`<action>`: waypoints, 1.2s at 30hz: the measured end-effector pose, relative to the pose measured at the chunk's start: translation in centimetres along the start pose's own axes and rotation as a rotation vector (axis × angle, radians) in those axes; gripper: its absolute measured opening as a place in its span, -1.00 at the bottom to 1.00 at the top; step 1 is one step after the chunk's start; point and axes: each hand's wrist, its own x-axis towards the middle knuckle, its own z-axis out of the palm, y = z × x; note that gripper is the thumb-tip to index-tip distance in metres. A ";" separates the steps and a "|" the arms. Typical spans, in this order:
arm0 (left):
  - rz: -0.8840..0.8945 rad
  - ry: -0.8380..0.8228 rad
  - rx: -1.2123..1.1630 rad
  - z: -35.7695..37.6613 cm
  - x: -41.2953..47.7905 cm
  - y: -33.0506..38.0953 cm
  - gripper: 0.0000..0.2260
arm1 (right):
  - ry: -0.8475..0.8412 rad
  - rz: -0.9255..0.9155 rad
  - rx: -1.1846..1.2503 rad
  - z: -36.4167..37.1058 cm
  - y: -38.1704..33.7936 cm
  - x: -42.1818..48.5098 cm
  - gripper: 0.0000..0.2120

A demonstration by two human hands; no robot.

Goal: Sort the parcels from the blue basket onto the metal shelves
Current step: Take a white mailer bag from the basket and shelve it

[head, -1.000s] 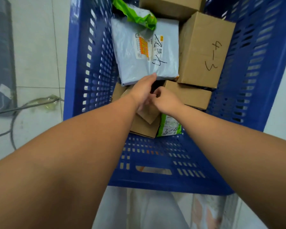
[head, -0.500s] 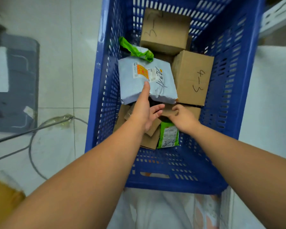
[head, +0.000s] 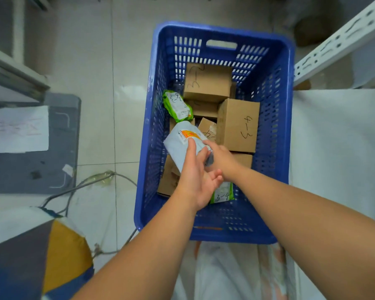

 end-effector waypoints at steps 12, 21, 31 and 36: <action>-0.019 0.003 0.095 -1.1 -4.8 -1.0 -0.70 | 0.363 -0.074 -0.387 -0.8 -0.5 -7.3 -0.56; 0.282 0.166 0.957 3.8 -7.8 5.4 -0.70 | 0.610 0.003 -0.197 -7.1 -5.4 -11.5 -0.70; 0.777 0.241 1.810 10.9 -15.4 7.6 -0.32 | 0.798 -0.018 0.251 -14.9 -14.4 -18.7 -0.80; 0.955 0.482 1.970 15.5 -20.3 7.7 -0.13 | 0.793 0.003 0.580 -18.6 -17.8 -23.7 -0.76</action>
